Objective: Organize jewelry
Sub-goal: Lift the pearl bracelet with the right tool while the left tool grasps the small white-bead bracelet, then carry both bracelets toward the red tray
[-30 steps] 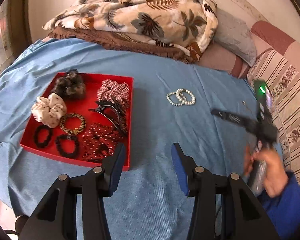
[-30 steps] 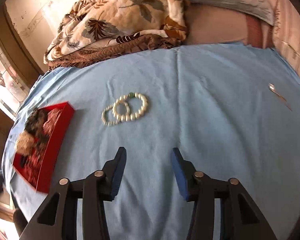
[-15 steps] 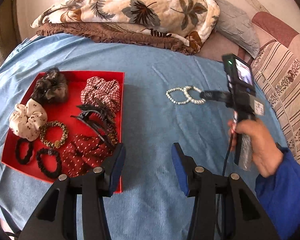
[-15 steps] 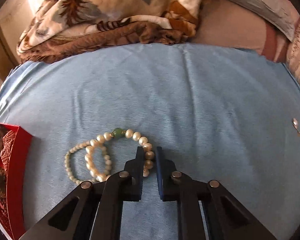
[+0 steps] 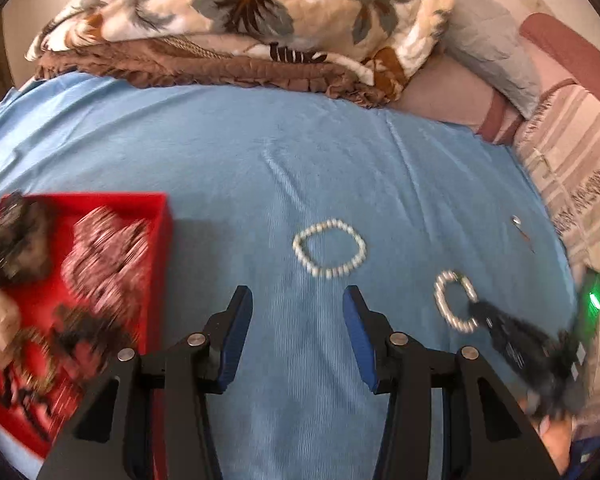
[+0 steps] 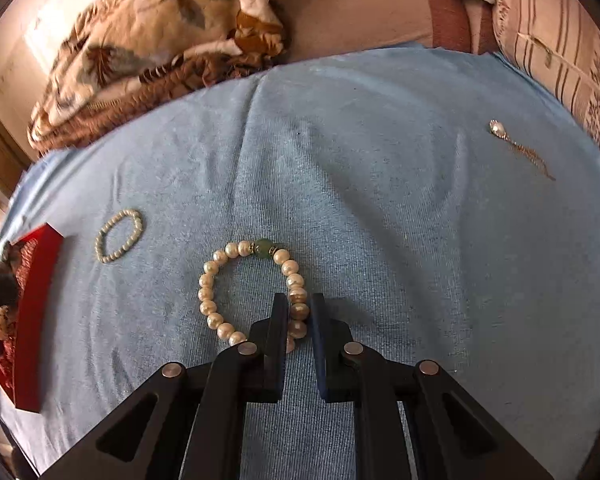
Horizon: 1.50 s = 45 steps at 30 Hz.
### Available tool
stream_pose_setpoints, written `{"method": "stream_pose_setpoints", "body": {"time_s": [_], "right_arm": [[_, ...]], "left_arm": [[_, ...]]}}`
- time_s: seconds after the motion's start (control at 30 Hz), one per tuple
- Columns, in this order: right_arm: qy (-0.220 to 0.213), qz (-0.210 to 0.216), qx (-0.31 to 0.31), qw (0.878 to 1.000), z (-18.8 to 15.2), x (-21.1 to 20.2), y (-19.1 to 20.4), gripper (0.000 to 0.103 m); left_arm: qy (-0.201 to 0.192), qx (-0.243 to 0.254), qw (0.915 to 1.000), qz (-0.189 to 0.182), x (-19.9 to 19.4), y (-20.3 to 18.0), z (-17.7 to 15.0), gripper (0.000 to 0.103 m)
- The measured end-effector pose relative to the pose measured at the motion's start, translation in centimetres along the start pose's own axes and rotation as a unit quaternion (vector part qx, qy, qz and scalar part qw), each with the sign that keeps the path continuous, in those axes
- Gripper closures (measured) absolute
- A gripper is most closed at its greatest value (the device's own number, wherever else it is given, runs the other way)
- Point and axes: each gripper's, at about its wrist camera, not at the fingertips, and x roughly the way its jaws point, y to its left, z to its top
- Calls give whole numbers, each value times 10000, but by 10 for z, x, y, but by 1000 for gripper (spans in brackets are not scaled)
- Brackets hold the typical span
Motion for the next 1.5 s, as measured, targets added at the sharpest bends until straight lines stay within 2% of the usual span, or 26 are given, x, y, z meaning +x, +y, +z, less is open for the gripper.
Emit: {"method": "stream_pose_setpoints", "body": {"time_s": [0.1,0.33,0.53,0.67,0.7,0.73,0.8,0.87,1.07,1.27,1.5], "right_arm": [[-120,86,95,9998,-1,1,-1,89],[-391,265,177,9987,-7,1,-3,89],[-413,241,82,9988,-7,4,1,84],[-392,119,-57,9991,-6,6,6,84],[-387,93,-89,9992,-6,6,7,84],[-389,62,-139,9991,-5,6,9,84],[-400,35,-224,9989,-5,7,11,85],[-426,67,-256,9987,-4,6,12,91],[-679,396,-44,9969,-6,-5,5,92],[-766,553,54,9955,-14,-24,10,92],[-915,628,109,9938,-31,-66,11,92]], "left_arm": [[129,26,9998,169,29,-6,13,63],[277,101,9981,532,73,-7,25,64],[39,553,9942,920,83,-25,23,60],[-16,581,9927,1061,86,-32,21,61],[-8,584,9927,1053,86,-33,22,68],[32,599,9935,966,86,-35,22,83],[108,729,9930,928,85,-44,19,98],[151,892,9922,860,84,-54,14,98],[136,932,9939,567,63,-63,0,98],[-27,837,9963,175,16,-56,-13,98],[-294,685,9967,-314,-47,-44,-41,98]]}}
